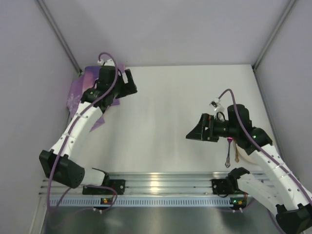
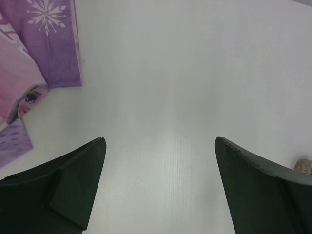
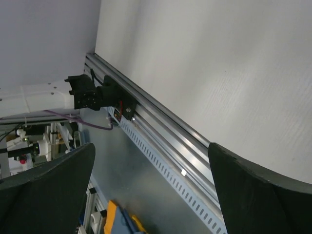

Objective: Set the dinner table for one person

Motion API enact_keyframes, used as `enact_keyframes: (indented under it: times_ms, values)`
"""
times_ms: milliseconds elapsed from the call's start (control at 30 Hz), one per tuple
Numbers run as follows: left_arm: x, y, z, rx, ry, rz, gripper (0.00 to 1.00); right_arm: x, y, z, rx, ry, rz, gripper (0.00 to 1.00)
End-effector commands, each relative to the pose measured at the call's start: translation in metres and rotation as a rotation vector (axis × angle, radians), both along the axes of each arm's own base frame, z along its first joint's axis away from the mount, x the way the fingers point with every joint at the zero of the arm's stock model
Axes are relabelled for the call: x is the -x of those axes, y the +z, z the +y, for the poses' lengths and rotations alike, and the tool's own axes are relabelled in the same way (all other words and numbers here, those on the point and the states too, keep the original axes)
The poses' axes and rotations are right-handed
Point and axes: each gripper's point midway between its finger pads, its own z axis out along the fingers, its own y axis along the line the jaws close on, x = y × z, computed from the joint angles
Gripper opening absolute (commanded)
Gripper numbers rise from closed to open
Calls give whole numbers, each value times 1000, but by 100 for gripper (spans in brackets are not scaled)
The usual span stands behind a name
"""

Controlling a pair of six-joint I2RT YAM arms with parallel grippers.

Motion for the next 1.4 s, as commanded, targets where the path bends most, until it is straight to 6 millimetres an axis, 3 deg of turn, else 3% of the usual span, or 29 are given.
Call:
enact_keyframes:
  times_ms: [0,33,67,100,167,200,333,433,567,767,900,1033,1167,1367]
  values:
    - [29,48,41,0,300,-127,99,9,10,5,-31,44,-40,100]
    - [26,43,45,59,343,-145,99,11,9,6,-34,51,-36,100]
    - [32,16,47,63,304,-110,99,12,8,6,-33,54,-33,100]
    - [32,10,23,145,144,-90,99,12,9,6,-34,57,-33,100]
    - [29,1,28,144,172,-52,99,13,9,6,-32,59,-34,100]
    - [29,-5,39,89,236,-39,99,12,12,6,-30,55,-42,100]
    - [23,-26,54,-38,283,-52,99,7,10,3,2,42,-41,100]
    - [13,-55,62,-152,290,55,99,1,3,-1,44,19,-16,100]
    - [-6,-98,63,-273,276,227,99,-7,-7,-6,101,-12,20,100]
    - [-40,-140,59,-357,242,314,99,-25,-6,-12,137,-61,14,100]
    - [-63,-159,61,-374,235,353,99,-34,-8,-18,158,-99,24,100]
    - [-90,-166,76,-320,262,347,98,-45,-12,-24,175,-144,43,100]
    - [-104,-191,92,-298,265,399,95,-54,-18,-25,188,-165,66,100]
    - [-120,-212,98,-291,211,422,89,-66,-26,-22,188,-182,103,100]
